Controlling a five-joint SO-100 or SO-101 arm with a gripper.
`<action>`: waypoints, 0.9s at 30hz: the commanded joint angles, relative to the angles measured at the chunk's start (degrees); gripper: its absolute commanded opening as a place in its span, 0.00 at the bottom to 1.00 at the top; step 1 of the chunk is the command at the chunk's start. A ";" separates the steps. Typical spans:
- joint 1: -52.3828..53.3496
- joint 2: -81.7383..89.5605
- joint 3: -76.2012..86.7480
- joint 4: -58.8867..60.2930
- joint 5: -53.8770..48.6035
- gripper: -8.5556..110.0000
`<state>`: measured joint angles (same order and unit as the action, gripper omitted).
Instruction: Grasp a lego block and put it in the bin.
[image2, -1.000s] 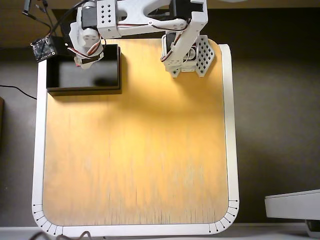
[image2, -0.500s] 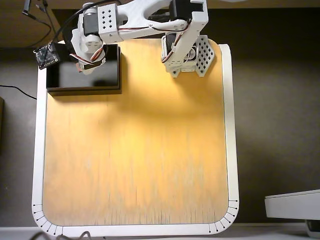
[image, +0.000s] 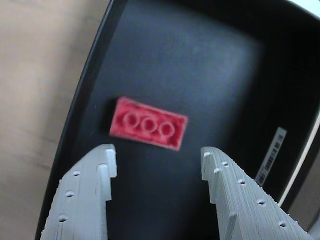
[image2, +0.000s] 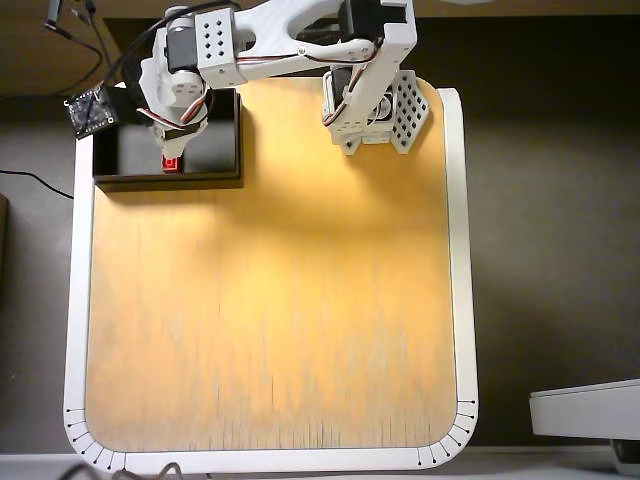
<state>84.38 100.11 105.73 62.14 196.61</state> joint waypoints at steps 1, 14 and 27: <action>-0.97 1.49 -0.97 -1.58 0.26 0.23; -17.49 17.23 -1.05 -14.41 -20.30 0.23; -37.09 33.66 2.11 -14.77 -22.15 0.08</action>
<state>51.94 126.47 107.40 49.31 172.53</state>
